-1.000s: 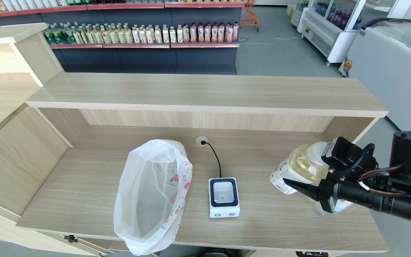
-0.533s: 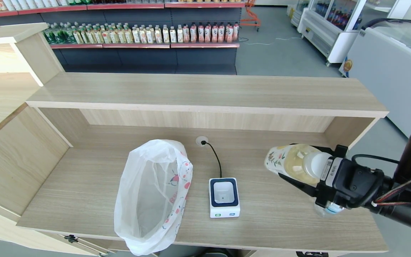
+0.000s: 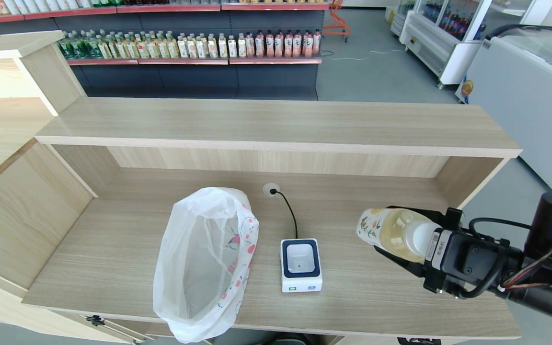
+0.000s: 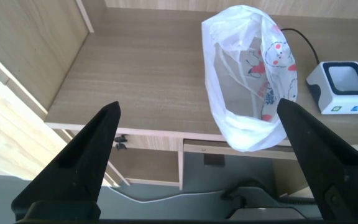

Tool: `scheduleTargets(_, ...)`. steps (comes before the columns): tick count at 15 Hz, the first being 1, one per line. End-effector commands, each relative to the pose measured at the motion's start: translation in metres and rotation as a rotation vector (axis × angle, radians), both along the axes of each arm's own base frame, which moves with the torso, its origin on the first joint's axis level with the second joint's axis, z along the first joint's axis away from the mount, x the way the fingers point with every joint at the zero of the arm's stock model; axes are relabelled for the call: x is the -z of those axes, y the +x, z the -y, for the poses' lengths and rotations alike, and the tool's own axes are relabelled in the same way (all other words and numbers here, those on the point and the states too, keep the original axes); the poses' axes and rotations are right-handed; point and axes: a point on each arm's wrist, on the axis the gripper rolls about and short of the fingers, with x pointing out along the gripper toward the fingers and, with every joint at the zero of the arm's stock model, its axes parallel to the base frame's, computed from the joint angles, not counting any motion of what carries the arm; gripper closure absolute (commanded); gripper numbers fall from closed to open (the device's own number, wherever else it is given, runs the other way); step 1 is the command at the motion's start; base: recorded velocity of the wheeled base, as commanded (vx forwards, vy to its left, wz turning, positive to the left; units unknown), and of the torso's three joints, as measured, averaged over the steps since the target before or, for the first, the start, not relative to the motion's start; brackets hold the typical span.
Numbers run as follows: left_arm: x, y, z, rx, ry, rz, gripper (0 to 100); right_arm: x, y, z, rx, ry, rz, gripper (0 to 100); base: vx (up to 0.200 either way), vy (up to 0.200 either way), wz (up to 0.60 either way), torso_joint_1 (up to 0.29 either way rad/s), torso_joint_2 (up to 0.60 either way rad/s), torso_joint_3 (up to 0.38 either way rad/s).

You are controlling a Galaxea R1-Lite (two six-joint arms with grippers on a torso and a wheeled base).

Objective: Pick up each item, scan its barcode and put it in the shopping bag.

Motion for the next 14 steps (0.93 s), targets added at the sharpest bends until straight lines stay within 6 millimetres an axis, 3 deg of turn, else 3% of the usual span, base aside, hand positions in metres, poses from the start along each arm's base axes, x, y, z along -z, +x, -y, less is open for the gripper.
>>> scheduleTargets(1,0.000,0.000,0.000,0.000,-0.001,0.000,0,0.002,0.001,-0.001,-0.002,-0.009,-0.002,100,0.000,0.000,0.00,0.000,0.00,0.000)
scheduleTargets(5,0.000,0.000,0.000,0.000,0.000,0.000,0,0.007,-0.005,0.002,-0.001,-0.026,-0.005,100,0.000,0.000,0.00,0.000,0.00,0.000)
scheduleTargets(8,0.000,0.000,0.000,0.000,-0.001,0.000,0,0.015,-0.006,0.004,0.002,-0.031,-0.016,100,0.000,0.200,0.00,0.004,0.00,0.004)
scheduleTargets(14,0.000,0.000,0.000,0.000,-0.003,0.000,0,0.030,0.020,-0.002,0.020,0.027,0.089,100,0.000,0.200,0.00,0.003,0.00,0.003)
